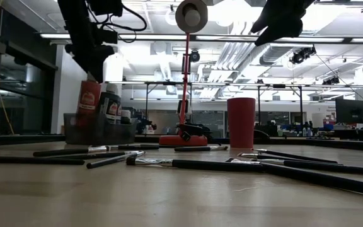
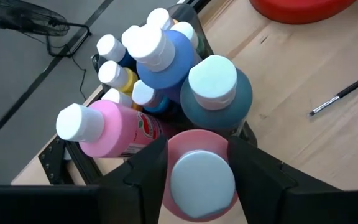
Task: Pick & Place Paint Supplies
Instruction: Put the large pink paint bottle into the bin
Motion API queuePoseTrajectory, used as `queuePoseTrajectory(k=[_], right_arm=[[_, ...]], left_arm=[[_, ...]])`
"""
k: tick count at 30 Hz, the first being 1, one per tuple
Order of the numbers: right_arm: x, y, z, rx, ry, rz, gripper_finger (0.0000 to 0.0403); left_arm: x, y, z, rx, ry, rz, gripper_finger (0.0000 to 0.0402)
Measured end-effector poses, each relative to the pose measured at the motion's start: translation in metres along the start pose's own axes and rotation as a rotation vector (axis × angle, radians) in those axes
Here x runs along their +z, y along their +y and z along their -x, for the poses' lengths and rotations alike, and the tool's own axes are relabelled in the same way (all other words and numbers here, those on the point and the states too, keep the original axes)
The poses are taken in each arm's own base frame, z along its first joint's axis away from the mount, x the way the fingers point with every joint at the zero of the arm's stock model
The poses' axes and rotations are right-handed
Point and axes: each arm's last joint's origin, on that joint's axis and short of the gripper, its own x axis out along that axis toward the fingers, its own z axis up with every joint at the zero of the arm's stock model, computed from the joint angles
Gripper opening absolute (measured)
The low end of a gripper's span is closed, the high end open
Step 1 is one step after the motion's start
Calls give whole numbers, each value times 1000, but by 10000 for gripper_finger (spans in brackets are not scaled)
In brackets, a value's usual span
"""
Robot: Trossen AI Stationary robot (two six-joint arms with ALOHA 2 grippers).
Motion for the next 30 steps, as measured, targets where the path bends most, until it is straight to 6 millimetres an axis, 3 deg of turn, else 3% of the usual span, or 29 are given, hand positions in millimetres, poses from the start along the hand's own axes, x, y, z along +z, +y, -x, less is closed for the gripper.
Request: queuePoseTrajectory(k=[8,20,30], right_arm=[[0,0,0,0,0,0,267],[0,0,0,0,0,-8,267],[0,0,0,8,4,-26,267]], left_arm=[[-2,1,0,32,13,-14,175],[-3,6,1,167,-14,3,242],[-7,24,27,159,-138,81,248]])
